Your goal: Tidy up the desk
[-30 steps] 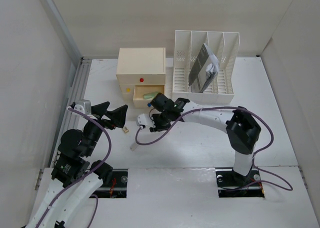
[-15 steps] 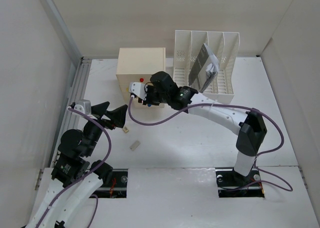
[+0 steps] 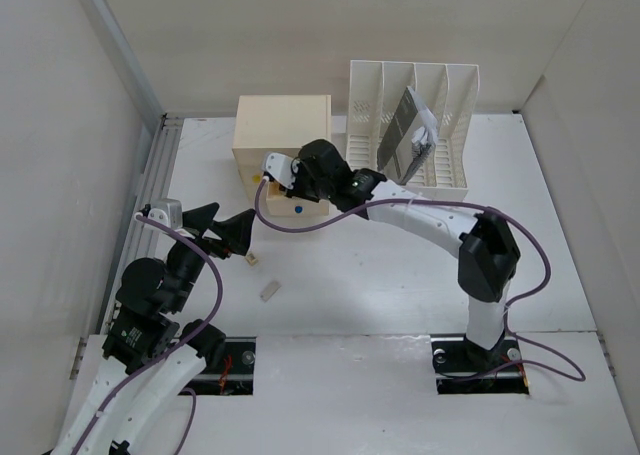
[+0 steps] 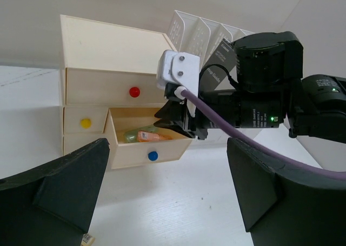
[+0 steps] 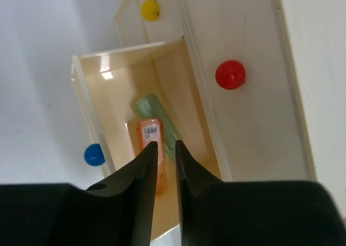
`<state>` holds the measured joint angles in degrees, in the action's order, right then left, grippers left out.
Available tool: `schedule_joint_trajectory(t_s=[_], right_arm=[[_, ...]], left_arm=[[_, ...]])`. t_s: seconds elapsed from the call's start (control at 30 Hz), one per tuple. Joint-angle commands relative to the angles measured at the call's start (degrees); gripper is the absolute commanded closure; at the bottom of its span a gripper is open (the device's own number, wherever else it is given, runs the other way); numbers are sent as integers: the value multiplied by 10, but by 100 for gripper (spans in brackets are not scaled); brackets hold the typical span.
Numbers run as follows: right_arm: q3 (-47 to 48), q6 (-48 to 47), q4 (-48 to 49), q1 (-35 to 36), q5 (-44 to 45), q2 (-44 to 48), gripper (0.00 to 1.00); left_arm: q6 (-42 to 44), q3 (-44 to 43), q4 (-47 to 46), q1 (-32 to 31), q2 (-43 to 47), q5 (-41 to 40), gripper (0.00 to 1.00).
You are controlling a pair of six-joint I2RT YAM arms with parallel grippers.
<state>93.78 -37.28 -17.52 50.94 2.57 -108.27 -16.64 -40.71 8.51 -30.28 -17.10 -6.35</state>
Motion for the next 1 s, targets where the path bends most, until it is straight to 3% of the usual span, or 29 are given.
schedule_joint_trajectory(t_s=[0.0,0.07,0.1,0.27,0.37,0.47,0.67,0.8,0.97], right_arm=[[9,20,32,-4,-49,29,77],[9,26,24,-12,-97,36,96],[9,26,14,-17,-155,36,99],[50,3,-101,-39,-292,11,100],[85,-32,-162,-39,-328,-28,100],[98,-39,-198,-39,-311,-56,100],[74,2,-157,-39,-246,-69,100],[61,39,-106,-39,-152,-69,100],[30,39,-65,-51,-232,-35,100]], left_arm=[[-1,1,-16,-1,6,-4,11],[-1,1,-16,-1,6,-4,11],[-1,1,-16,-1,6,-4,11],[-1,1,-16,-1,6,-4,11],[-1,1,-16,-1,6,-4,11],[-1,1,-16,-1,6,-4,11],[-1,1,-16,-1,6,-4,11],[-1,1,-16,-1,6,-4,11],[-1,1,-16,-1,6,-4,11]])
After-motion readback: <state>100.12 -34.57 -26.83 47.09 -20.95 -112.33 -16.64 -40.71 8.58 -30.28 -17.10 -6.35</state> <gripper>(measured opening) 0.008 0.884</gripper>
